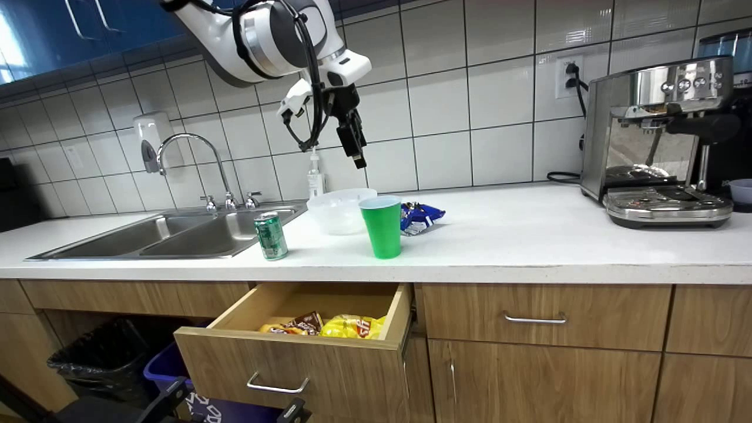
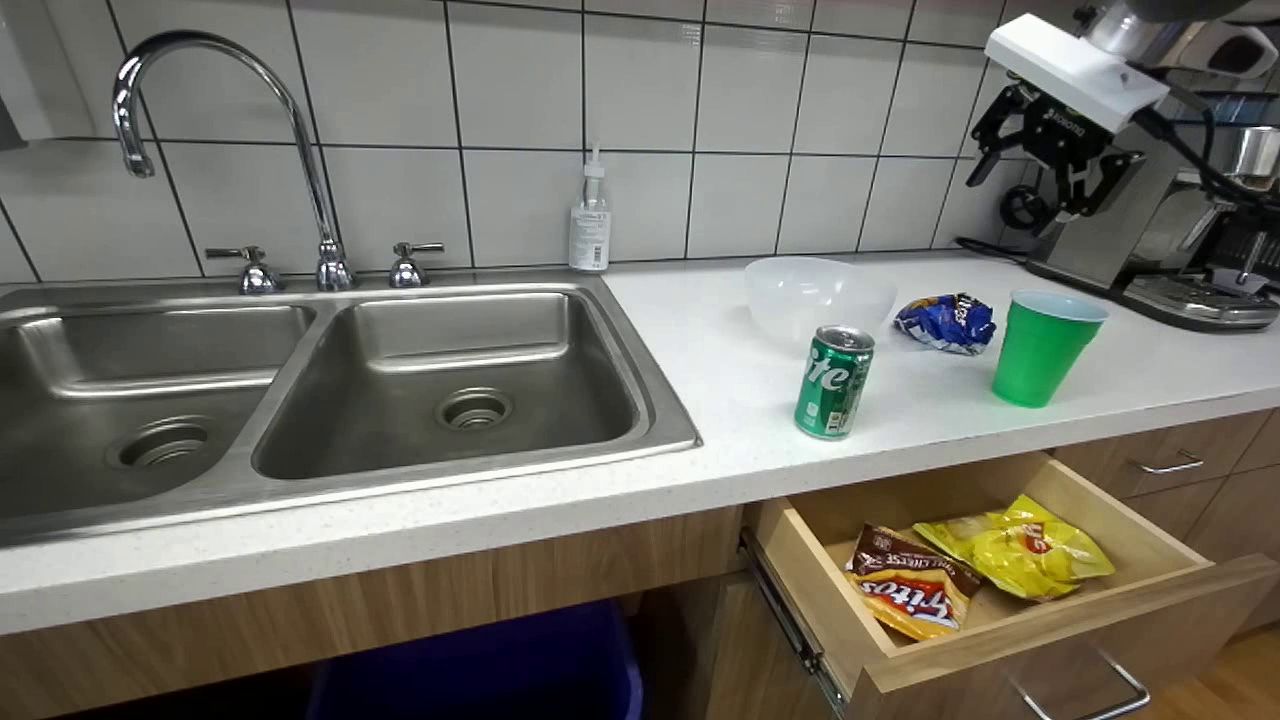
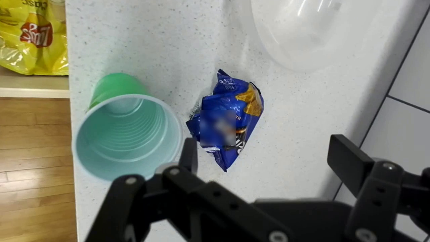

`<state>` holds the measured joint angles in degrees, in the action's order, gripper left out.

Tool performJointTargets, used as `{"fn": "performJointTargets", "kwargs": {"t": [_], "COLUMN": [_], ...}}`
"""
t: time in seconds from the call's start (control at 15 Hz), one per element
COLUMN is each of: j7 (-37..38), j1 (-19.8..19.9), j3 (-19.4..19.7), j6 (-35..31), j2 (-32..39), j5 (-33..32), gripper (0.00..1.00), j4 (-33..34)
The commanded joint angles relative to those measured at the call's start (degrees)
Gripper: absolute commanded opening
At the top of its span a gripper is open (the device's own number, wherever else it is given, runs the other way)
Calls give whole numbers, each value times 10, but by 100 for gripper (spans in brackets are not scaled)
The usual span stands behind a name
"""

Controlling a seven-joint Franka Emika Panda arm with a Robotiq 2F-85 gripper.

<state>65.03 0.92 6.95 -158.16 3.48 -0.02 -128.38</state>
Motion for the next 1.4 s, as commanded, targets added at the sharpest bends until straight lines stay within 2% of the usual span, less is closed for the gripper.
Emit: {"fn": "performJointTargets", "kwargs": {"t": [0.0, 0.87, 1.33], "j7": [0, 1, 74], "j1": [5, 4, -1], "j3": [-4, -3, 5], "j6": [0, 0, 3], "j2": [6, 13, 51], "j5": [1, 1, -7], "gripper": [100, 100, 100], "j4": [6, 13, 71]}}
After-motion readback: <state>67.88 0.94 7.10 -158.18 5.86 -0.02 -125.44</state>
